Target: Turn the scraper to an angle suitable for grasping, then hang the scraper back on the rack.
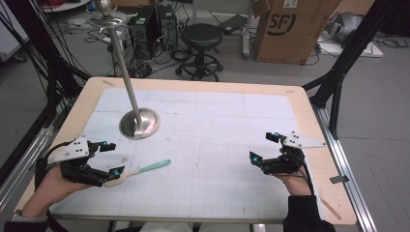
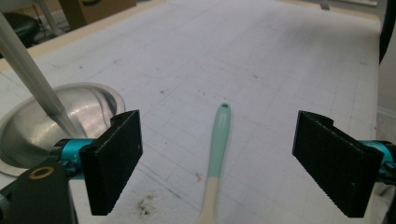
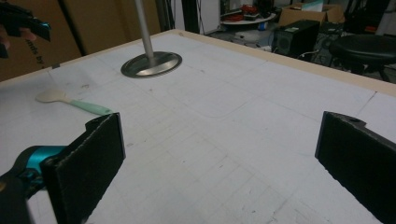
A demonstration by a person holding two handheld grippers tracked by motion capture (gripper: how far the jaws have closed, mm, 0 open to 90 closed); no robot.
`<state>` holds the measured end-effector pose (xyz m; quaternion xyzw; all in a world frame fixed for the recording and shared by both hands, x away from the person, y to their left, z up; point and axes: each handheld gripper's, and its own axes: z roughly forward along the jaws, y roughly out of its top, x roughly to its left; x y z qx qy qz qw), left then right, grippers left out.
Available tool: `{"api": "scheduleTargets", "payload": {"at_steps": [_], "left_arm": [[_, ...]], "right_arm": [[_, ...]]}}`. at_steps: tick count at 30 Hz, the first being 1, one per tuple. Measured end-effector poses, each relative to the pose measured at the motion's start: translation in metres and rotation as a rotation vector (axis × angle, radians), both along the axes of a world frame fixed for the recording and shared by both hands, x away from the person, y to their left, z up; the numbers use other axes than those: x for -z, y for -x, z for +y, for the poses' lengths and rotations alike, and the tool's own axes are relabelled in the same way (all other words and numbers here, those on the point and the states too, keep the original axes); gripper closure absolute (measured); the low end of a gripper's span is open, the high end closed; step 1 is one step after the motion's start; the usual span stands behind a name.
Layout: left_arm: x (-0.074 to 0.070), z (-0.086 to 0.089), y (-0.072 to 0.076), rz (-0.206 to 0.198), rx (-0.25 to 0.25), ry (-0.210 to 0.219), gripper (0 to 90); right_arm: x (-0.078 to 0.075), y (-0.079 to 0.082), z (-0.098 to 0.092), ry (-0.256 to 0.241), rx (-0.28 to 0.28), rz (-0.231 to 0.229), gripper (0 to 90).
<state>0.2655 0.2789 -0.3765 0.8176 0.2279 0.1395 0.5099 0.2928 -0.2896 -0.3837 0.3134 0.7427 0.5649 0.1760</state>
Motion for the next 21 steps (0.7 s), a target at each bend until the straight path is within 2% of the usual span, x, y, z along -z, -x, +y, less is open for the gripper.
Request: {"api": "scheduleTargets", "payload": {"at_steps": [4, 7, 9, 11, 14, 17, 18, 21], "left_arm": [[-0.006, -0.003, -0.006, 0.008, 0.054, -0.071, 17.3], [-0.006, -0.008, -0.010, 0.000, 0.059, -0.179, 17.0], [-0.004, -0.011, -0.012, 0.018, 0.081, -0.232, 17.4], [-0.002, -0.013, -0.015, 0.038, 0.105, -0.256, 17.5], [0.000, -0.016, -0.021, 0.081, 0.113, -0.265, 19.0], [0.001, -0.019, -0.027, 0.088, 0.118, -0.294, 22.9], [0.001, -0.021, -0.029, 0.104, 0.121, -0.298, 23.5], [0.006, -0.026, -0.035, 0.145, 0.134, -0.345, 26.6]], "right_arm": [[-0.001, 0.000, 0.002, 0.001, -0.009, 0.001, 0.6], [0.000, 0.000, 0.001, 0.001, -0.004, 0.006, 0.6], [0.000, 0.000, 0.002, 0.005, -0.006, -0.002, 0.6], [0.000, 0.000, 0.003, 0.007, -0.013, 0.002, 0.6], [0.000, 0.000, 0.004, 0.007, -0.016, 0.002, 0.6], [0.001, 0.000, 0.004, 0.010, -0.011, 0.006, 0.6], [0.001, 0.000, 0.004, 0.008, -0.013, 0.016, 0.6], [0.002, -0.001, 0.004, 0.012, -0.016, 0.010, 0.6]]}}
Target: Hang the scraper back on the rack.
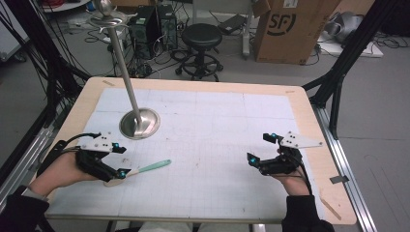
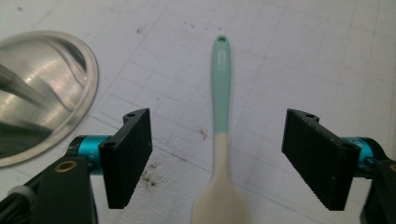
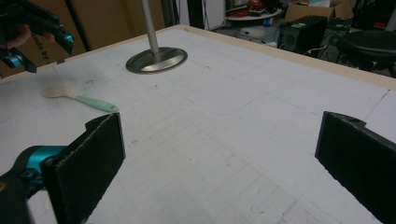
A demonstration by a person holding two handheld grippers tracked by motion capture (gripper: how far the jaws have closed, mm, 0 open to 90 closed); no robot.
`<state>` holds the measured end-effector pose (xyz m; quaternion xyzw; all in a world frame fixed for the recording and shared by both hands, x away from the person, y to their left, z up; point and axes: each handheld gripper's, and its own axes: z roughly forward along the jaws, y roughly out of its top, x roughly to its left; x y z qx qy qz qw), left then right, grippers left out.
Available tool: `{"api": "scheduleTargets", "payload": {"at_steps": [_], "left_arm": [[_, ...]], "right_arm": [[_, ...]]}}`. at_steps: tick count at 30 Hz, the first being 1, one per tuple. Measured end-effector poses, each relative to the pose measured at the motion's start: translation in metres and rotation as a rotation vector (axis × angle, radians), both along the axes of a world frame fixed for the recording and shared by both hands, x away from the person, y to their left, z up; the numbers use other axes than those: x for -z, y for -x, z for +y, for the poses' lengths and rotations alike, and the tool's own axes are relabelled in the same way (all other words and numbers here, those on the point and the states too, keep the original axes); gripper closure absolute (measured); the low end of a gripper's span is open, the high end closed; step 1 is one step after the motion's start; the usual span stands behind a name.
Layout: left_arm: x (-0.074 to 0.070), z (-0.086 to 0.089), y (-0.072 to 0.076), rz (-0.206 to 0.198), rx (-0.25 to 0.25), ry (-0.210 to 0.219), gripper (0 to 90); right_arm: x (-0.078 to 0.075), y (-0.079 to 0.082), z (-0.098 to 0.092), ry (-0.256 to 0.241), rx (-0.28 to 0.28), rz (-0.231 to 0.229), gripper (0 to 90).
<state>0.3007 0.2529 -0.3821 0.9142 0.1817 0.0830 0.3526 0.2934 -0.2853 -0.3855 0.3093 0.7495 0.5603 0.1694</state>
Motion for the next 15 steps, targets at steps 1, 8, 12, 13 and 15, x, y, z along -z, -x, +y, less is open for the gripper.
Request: {"api": "scheduleTargets", "payload": {"at_steps": [1, 8, 12, 13, 15], "left_arm": [[0.002, -0.002, -0.002, 0.014, 0.001, -0.018, 28.0], [0.011, -0.017, -0.013, 0.073, 0.021, -0.135, 38.3], [0.014, -0.026, -0.017, 0.103, 0.037, -0.219, 45.5], [0.014, -0.028, -0.017, 0.113, 0.036, -0.231, 46.9], [0.016, -0.033, -0.018, 0.153, 0.049, -0.254, 50.5]], "right_arm": [[0.000, 0.000, 0.000, 0.000, -0.001, 0.003, 0.6], [-0.001, 0.001, -0.001, -0.009, 0.000, -0.001, 0.6], [-0.001, 0.001, -0.001, -0.010, -0.003, 0.001, 0.6], [0.000, 0.001, -0.001, -0.010, -0.004, 0.001, 0.6], [0.000, 0.001, -0.001, -0.009, -0.005, 0.000, 0.6]]}}
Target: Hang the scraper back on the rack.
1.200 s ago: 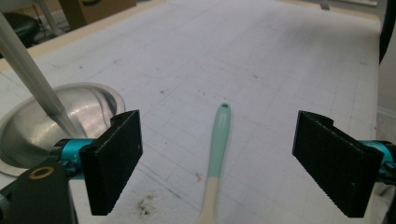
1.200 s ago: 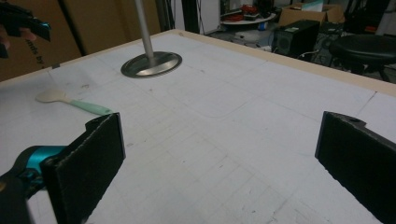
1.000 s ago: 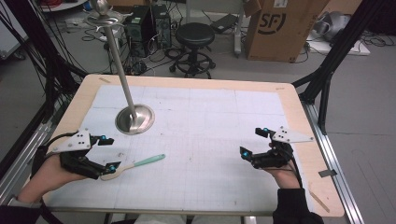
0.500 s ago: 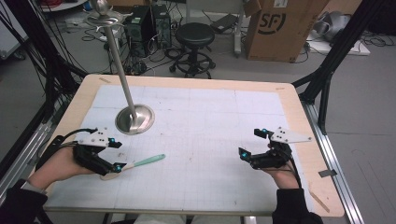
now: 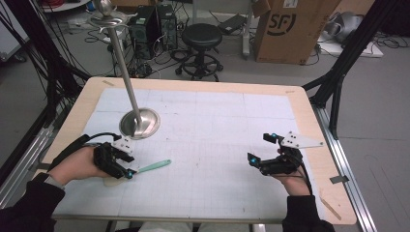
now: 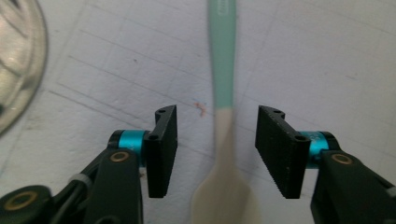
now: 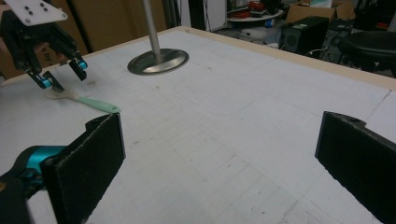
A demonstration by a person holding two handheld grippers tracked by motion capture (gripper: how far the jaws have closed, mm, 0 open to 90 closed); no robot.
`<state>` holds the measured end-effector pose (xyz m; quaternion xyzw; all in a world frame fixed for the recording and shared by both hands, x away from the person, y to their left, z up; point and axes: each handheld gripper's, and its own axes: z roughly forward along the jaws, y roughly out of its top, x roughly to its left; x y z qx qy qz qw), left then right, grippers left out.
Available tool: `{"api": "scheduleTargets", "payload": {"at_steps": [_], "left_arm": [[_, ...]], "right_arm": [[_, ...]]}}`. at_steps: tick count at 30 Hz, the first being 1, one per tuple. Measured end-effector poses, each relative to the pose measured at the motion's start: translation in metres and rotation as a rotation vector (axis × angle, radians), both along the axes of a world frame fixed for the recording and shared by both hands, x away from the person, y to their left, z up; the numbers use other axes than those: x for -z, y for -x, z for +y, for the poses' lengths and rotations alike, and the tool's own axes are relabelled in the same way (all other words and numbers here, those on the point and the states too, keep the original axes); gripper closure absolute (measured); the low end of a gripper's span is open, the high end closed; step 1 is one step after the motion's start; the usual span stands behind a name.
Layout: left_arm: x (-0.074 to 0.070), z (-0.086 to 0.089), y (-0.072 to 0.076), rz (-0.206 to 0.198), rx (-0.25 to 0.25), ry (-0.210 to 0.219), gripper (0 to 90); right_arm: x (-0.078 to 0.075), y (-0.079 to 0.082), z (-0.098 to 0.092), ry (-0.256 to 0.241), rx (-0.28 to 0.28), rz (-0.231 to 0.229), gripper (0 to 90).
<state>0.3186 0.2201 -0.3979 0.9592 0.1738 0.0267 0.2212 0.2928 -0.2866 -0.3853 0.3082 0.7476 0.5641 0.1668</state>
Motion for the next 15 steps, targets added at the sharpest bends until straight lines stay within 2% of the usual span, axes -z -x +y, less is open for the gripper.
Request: {"api": "scheduleTargets", "payload": {"at_steps": [3, 10, 15], "left_arm": [[0.002, -0.005, -0.001, 0.015, 0.021, -0.068, 55.1], [0.006, -0.016, -0.004, 0.059, 0.017, -0.159, 59.7], [0.009, -0.020, -0.006, 0.064, 0.017, -0.193, 60.8]], "right_arm": [[0.000, 0.001, 0.001, 0.000, -0.012, 0.000, 0.6], [0.000, 0.001, 0.002, 0.001, -0.021, -0.001, 0.6], [0.000, 0.001, 0.001, -0.003, -0.017, 0.001, 0.6]]}}
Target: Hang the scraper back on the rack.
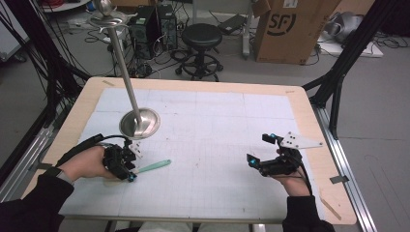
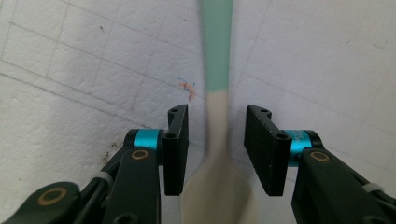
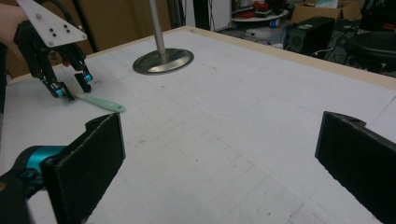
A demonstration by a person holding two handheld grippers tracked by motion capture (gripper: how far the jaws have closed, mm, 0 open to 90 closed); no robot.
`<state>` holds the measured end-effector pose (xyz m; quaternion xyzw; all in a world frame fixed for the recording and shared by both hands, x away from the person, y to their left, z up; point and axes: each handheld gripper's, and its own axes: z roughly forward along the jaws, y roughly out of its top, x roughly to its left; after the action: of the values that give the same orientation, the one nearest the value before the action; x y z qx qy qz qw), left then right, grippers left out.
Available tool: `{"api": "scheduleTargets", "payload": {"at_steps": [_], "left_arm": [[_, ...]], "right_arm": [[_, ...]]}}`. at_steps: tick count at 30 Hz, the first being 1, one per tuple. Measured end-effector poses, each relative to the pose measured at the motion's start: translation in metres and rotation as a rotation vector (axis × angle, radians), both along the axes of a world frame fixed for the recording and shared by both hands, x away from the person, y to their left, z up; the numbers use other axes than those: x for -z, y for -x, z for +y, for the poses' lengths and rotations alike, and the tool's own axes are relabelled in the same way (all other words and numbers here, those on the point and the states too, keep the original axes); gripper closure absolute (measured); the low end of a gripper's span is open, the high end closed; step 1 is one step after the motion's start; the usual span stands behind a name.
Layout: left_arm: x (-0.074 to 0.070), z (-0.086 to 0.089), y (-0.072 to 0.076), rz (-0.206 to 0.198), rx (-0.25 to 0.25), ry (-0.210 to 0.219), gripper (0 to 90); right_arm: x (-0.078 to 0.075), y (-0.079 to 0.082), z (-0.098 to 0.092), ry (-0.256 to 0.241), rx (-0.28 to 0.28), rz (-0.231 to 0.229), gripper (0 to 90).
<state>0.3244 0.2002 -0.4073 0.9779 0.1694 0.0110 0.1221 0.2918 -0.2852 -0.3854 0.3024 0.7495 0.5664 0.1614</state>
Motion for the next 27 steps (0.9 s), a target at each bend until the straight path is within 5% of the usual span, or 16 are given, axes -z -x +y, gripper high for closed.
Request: {"api": "scheduleTargets", "payload": {"at_steps": [13, 20, 27], "left_arm": [[-0.002, -0.017, -0.010, 0.049, 0.026, -0.125, 78.6], [-0.003, -0.013, -0.007, 0.023, 0.057, -0.100, 80.5], [-0.010, 0.005, 0.001, -0.017, 0.018, 0.025, 80.6]], "right_arm": [[0.001, 0.000, -0.001, -0.012, -0.005, 0.008, 0.6], [0.002, 0.000, -0.002, -0.004, -0.002, 0.007, 0.6], [0.003, 0.001, -0.004, -0.001, 0.006, 0.013, 0.6]]}}
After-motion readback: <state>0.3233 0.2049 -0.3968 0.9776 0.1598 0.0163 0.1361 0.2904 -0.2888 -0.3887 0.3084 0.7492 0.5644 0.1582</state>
